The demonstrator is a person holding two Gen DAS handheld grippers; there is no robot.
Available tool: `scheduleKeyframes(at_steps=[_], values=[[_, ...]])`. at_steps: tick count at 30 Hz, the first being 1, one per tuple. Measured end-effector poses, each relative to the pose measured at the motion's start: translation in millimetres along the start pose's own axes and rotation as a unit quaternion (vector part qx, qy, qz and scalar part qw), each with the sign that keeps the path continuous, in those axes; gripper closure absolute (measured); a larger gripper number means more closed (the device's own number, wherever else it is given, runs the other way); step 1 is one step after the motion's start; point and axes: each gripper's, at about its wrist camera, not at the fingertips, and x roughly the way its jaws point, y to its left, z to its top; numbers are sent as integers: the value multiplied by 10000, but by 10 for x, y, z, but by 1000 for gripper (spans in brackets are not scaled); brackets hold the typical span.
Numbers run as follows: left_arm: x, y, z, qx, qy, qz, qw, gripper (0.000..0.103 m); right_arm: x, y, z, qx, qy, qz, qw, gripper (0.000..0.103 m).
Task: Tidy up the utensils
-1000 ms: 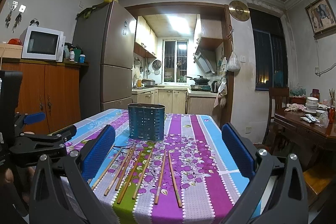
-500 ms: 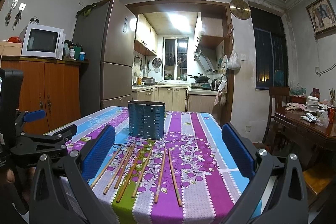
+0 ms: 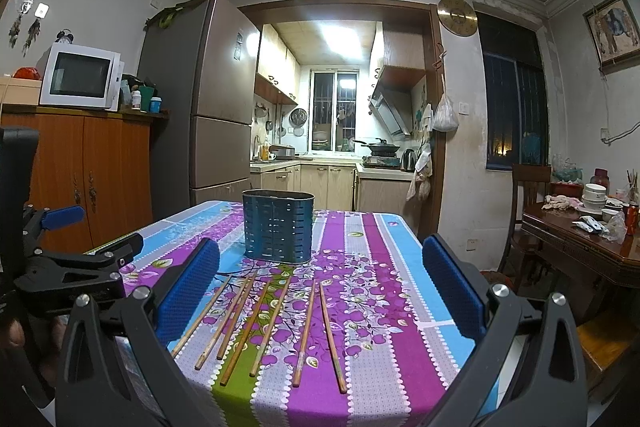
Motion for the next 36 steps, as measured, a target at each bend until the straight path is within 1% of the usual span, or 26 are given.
scheduleKeyframes(at_steps=[29, 30, 32, 33, 34, 35, 36], values=[[-13, 23, -3, 0, 21, -23, 10000, 4, 62, 12, -28, -19, 62, 28, 10000, 5], [-4, 38, -1, 3, 34, -29, 10000, 4, 70, 9, -34, -23, 87, 42, 10000, 5], [33, 150, -5, -131, 88, -102, 9998, 4, 88, -55, -83, 8, 199, 208, 9996, 5], [49, 258, -39, -221, 106, -145, 9996, 4, 91, -112, -133, 44, 277, 294, 9992, 7], [66, 327, -73, -247, 83, -127, 9996, 4, 83, -199, -222, 75, 376, 423, 9984, 12], [81, 406, -121, -257, 58, -123, 9996, 4, 87, -239, -282, 70, 470, 469, 9978, 31], [112, 499, -186, -277, 79, -101, 9995, 4, 110, -302, -401, 61, 690, 495, 9964, 50]])
